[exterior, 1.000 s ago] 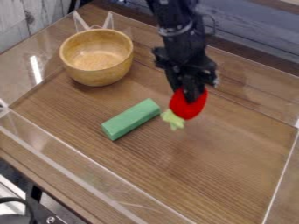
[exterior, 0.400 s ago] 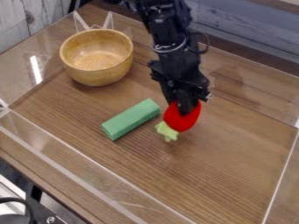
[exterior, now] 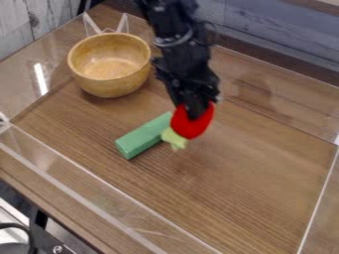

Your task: Move the red object to the left side of the table

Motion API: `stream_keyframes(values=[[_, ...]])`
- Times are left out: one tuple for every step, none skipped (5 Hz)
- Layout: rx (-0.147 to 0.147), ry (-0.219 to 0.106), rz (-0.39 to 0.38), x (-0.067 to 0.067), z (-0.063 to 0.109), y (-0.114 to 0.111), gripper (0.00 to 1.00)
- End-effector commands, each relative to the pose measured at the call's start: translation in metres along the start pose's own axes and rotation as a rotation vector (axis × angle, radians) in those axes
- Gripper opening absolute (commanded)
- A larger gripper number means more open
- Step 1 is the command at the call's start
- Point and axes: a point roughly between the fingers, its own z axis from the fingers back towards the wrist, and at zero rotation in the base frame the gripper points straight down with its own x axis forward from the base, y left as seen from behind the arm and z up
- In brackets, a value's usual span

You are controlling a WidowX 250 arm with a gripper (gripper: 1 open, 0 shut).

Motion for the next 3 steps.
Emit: stream_keyframes(values=[[0.036, -0.048, 0.019, 0.002, 0.018, 0.027, 0.0], [0.059, -0.05, 0.048, -0.009, 0.022, 0.061, 0.0], [0.075, -0.051, 0.068, -0.027, 0.025, 0.091, 0.0]])
